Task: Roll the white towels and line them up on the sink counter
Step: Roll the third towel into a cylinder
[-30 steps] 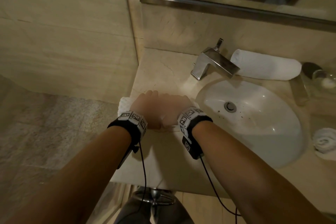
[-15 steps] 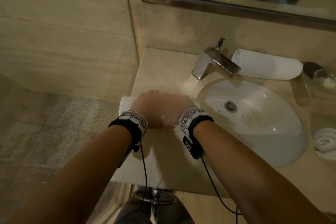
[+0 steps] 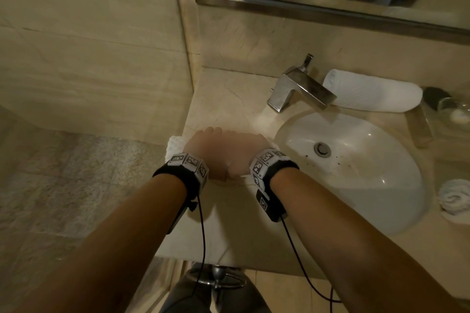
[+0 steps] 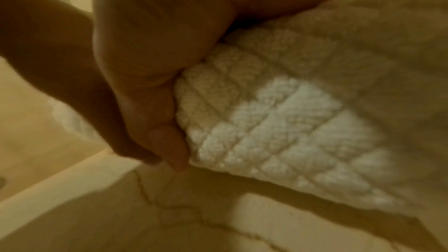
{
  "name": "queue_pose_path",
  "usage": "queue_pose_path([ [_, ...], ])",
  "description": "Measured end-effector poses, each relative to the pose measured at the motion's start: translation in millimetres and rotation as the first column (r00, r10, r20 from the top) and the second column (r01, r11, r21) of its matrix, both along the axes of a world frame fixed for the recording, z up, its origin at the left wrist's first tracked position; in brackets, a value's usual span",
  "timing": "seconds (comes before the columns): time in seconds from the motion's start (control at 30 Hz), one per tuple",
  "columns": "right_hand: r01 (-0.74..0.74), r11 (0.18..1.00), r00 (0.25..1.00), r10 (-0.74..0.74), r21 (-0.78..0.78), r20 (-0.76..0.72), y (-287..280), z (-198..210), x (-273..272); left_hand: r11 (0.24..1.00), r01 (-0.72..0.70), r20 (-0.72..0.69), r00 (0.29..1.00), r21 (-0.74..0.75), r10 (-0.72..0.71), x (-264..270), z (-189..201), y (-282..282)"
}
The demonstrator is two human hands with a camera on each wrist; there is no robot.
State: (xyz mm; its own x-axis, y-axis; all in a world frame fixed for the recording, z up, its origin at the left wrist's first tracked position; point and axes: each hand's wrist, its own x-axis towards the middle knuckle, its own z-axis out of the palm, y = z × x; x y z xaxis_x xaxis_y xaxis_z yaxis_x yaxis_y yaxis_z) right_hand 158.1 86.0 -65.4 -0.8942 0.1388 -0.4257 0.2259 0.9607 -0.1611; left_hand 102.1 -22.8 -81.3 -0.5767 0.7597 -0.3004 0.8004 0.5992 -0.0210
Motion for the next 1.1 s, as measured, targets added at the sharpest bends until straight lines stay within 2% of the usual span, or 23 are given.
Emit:
queue_pose_path([
  [0.13,-0.073,0.988,0.996,0.08,0.14,-0.044,-2,-9,8,0.996,-0.059,0.091,0.994,-0.068,0.065,-8,3,10],
  [0.23,-0.077,0.986,0.991,0.092,0.15,-0.097,-2,-15,11,0.992,-0.083,0.158,0.983,-0.1,0.099,-16,6,14],
  [0.47,-0.054,0.997,0.999,0.054,0.054,0.01,9,-5,-16,0.994,-0.007,0.021,1.0,0.113,0.004,-13,-2,-12],
  [0.63,-0.027,1.0,0.999,0.027,-0.009,0.019,15,-1,-20,0.975,-0.034,-0.001,0.999,0.219,0.035,-19,-6,-37],
  [0.7,0.043,0.994,0.999,-0.042,-0.098,0.015,19,2,-17,0.971,-0.08,0.02,0.997,0.227,0.078,-21,-3,-36],
  [0.8,0.214,0.941,0.977,-0.202,-0.26,0.072,26,10,-16,0.962,-0.16,0.06,0.987,0.219,0.15,-20,1,-32],
  [0.87,0.27,0.915,0.963,-0.253,-0.3,0.097,32,12,-14,0.958,-0.206,0.105,0.977,0.201,0.188,-21,3,-30],
  [0.93,0.294,0.906,0.956,-0.272,-0.304,0.111,37,14,-7,0.948,-0.267,0.163,0.957,0.176,0.239,-24,7,-28],
  [1.0,0.355,0.86,0.935,-0.333,-0.367,0.123,43,13,2,0.917,-0.366,0.256,0.912,0.159,0.32,-28,12,-26],
  [1.1,0.505,0.69,0.844,-0.52,-0.518,0.13,51,7,16,0.766,-0.602,0.463,0.758,0.225,0.459,-29,22,-27],
])
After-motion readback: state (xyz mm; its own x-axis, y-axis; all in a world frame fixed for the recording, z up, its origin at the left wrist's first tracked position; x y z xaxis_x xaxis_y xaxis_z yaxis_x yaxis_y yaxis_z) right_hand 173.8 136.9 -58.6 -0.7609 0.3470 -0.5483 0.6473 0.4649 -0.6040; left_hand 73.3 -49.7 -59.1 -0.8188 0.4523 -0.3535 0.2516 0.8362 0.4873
